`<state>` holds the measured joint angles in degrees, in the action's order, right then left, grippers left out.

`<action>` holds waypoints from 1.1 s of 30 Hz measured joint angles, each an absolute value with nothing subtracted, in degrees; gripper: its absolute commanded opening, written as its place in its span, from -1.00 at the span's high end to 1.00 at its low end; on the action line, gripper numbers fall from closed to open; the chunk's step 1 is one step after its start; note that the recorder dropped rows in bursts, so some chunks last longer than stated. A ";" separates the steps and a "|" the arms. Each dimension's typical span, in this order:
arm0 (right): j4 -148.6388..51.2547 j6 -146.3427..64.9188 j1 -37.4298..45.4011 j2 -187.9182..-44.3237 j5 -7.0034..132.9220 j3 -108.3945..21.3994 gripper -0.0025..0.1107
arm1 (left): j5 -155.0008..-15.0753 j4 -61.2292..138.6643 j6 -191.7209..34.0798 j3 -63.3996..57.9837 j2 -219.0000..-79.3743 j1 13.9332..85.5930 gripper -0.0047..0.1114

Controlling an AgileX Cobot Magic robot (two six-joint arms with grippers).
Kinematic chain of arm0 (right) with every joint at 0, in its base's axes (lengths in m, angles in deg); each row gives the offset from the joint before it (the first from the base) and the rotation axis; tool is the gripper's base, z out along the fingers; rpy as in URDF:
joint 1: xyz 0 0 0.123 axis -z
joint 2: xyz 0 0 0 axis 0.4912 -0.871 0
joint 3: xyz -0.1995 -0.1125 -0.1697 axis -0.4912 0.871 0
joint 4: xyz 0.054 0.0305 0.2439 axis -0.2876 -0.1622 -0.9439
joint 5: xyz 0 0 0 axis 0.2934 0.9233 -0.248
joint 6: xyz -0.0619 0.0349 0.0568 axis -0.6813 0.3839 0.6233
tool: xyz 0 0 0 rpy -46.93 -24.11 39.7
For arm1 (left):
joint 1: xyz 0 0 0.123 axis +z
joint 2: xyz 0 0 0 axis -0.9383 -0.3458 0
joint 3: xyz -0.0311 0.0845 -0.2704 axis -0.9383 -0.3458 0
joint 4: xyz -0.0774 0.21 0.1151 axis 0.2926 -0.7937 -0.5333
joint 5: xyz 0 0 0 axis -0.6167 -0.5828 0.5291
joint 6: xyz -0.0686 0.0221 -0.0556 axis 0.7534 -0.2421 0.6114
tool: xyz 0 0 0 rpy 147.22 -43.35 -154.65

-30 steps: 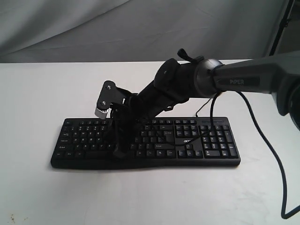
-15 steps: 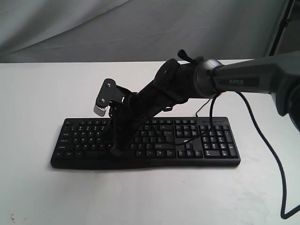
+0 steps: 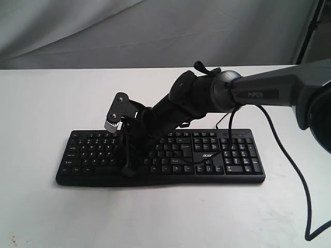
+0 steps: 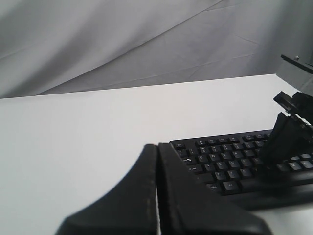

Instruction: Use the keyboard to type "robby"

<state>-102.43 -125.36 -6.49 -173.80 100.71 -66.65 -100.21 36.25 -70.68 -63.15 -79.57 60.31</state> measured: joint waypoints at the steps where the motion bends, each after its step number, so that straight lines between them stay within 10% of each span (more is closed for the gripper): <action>1: -102.57 -125.36 -6.49 -173.80 100.71 -66.65 0.96 | -100.21 36.25 -70.68 -63.15 -79.57 60.31 0.92; 33: -103.21 -124.65 -6.49 -172.73 100.71 -66.65 0.96 | -100.21 36.25 -70.68 -63.15 -79.57 60.31 0.92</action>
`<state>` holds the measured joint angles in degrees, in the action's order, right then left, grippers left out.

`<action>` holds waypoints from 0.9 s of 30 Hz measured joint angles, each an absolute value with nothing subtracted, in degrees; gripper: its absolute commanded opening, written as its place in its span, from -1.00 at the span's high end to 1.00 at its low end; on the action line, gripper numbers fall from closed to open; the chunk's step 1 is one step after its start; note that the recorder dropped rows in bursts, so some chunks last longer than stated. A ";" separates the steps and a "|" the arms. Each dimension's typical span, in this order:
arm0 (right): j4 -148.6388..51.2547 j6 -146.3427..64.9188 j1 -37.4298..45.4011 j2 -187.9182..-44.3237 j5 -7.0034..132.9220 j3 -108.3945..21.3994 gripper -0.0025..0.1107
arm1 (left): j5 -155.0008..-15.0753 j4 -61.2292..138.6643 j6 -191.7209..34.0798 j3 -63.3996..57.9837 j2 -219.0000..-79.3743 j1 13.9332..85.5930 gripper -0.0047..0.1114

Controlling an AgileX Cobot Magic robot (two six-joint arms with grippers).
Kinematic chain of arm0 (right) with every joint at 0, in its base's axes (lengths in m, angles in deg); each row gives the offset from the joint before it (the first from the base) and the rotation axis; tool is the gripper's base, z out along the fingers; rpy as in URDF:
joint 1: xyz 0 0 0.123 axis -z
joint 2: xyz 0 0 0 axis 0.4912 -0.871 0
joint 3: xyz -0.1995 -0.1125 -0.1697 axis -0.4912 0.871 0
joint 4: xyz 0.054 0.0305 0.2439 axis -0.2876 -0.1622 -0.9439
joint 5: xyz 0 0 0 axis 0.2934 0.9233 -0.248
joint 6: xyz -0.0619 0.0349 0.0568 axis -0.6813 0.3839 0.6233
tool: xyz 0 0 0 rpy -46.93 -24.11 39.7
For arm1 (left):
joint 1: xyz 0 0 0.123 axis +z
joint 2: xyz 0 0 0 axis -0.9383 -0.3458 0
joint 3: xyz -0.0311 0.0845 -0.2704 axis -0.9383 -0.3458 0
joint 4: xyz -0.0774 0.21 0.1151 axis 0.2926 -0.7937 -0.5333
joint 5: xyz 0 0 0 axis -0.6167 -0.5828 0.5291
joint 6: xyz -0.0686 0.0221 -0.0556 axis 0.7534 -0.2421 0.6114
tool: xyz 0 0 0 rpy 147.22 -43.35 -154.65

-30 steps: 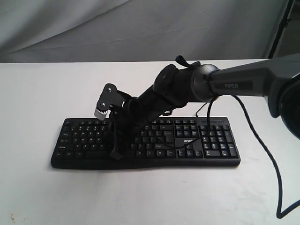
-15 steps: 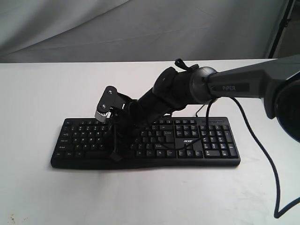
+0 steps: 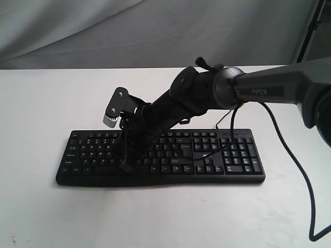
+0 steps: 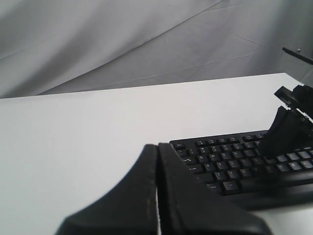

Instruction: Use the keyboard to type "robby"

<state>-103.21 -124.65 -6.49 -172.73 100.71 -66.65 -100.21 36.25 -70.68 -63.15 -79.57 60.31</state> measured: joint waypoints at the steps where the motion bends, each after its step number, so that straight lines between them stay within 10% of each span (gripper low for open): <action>1: -103.21 -124.65 -6.49 -172.39 100.71 -66.65 0.96 | -100.21 36.25 -70.68 -63.15 -79.57 60.31 0.92; 27: -102.18 -123.92 -6.49 -174.11 101.90 -66.65 0.96 | -100.21 36.25 -70.68 -63.15 -79.57 60.31 0.92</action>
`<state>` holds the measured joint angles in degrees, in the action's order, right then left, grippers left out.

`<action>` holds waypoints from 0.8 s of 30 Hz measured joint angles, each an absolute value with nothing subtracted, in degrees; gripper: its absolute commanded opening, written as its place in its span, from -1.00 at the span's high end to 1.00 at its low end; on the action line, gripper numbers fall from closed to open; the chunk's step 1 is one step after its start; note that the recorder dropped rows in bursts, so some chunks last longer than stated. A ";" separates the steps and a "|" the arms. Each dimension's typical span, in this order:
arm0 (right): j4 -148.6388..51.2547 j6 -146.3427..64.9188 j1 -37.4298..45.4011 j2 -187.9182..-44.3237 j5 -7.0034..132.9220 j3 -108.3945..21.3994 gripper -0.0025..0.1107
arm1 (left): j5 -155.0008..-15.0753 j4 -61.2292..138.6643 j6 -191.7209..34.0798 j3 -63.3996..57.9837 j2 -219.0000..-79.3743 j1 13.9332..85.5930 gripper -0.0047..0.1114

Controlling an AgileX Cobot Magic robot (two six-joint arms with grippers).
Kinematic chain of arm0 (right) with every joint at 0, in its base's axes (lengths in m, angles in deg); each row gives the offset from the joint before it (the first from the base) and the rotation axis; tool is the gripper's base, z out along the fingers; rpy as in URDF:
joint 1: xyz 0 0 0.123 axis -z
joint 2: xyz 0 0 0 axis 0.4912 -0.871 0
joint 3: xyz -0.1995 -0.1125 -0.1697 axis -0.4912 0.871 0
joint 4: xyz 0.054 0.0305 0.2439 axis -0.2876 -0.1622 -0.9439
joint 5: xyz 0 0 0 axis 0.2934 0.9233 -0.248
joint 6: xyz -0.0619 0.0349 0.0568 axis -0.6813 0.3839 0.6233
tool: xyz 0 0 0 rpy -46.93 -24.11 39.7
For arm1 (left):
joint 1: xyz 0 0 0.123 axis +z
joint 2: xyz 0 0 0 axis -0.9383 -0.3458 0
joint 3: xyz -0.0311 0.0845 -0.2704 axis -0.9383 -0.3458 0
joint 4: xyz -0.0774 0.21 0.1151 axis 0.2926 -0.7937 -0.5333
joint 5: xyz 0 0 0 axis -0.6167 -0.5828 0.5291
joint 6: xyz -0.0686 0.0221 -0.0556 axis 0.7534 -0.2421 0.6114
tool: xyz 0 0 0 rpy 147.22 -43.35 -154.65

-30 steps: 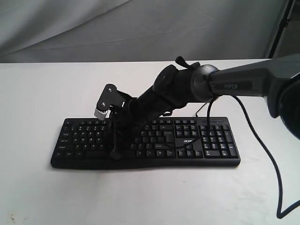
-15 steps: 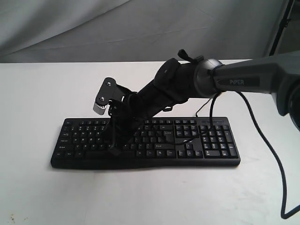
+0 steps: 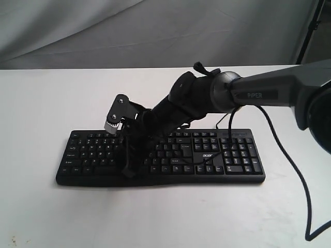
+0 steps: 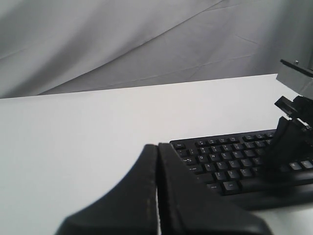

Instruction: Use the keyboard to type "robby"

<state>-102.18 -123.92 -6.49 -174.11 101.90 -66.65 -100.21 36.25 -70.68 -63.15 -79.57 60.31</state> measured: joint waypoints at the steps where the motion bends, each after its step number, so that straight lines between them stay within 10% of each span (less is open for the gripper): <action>1: -102.03 -123.92 -6.49 -173.52 101.90 -66.65 0.96 | -100.21 36.25 -70.68 -63.15 -79.57 60.31 0.92; 24: -101.80 -126.31 -6.49 -170.30 97.76 -66.65 0.96 | -100.21 36.25 -70.68 -63.15 -79.57 60.31 0.92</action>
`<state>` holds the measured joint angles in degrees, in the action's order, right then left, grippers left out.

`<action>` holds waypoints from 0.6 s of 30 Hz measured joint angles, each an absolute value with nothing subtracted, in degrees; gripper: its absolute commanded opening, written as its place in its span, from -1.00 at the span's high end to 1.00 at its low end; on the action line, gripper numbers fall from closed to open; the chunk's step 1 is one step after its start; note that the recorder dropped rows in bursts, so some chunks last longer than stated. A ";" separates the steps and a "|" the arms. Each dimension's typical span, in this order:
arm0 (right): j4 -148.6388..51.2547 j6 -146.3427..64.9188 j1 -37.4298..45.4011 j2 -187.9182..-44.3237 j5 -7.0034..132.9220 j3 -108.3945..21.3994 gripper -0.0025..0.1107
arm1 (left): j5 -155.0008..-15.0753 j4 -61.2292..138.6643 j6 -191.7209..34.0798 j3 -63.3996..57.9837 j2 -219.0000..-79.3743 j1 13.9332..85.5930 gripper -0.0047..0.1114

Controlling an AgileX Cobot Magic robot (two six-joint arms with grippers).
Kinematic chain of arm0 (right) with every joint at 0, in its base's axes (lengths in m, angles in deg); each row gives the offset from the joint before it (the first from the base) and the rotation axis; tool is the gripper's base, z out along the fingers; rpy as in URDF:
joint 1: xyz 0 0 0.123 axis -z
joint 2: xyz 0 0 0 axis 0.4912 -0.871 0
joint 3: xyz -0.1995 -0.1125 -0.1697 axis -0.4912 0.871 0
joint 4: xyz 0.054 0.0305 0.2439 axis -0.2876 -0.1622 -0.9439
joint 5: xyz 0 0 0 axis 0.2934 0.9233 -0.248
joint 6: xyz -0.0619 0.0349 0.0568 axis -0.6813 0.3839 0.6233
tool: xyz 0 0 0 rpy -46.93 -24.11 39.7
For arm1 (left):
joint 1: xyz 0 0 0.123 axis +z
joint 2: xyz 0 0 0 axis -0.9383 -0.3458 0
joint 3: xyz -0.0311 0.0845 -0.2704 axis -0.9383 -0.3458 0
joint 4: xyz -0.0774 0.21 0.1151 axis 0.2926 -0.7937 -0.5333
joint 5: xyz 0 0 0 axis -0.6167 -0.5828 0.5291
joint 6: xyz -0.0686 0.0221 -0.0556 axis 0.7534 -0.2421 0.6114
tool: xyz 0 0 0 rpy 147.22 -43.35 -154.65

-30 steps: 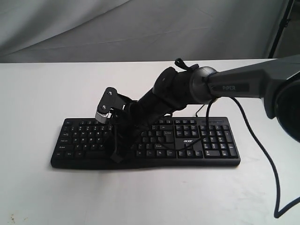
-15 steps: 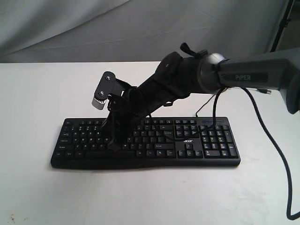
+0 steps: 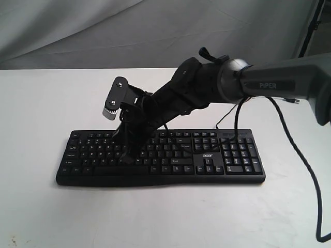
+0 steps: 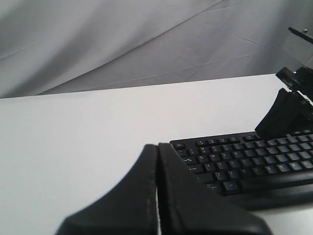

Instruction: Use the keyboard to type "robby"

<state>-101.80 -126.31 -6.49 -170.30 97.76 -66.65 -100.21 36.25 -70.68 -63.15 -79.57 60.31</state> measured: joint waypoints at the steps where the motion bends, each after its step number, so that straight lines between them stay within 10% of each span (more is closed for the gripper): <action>1: -101.80 -126.65 -6.49 -170.30 97.29 -66.65 0.96 | -100.21 36.25 -70.68 -63.15 -79.57 60.31 0.92; 18: -103.27 -126.61 -3.29 -176.28 103.57 -72.33 0.96 | -100.21 36.25 -70.68 -63.15 -79.57 60.31 0.92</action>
<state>-103.27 -126.61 -3.29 -176.28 103.57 -72.33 -100.21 36.25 -70.68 -63.15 -79.57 60.31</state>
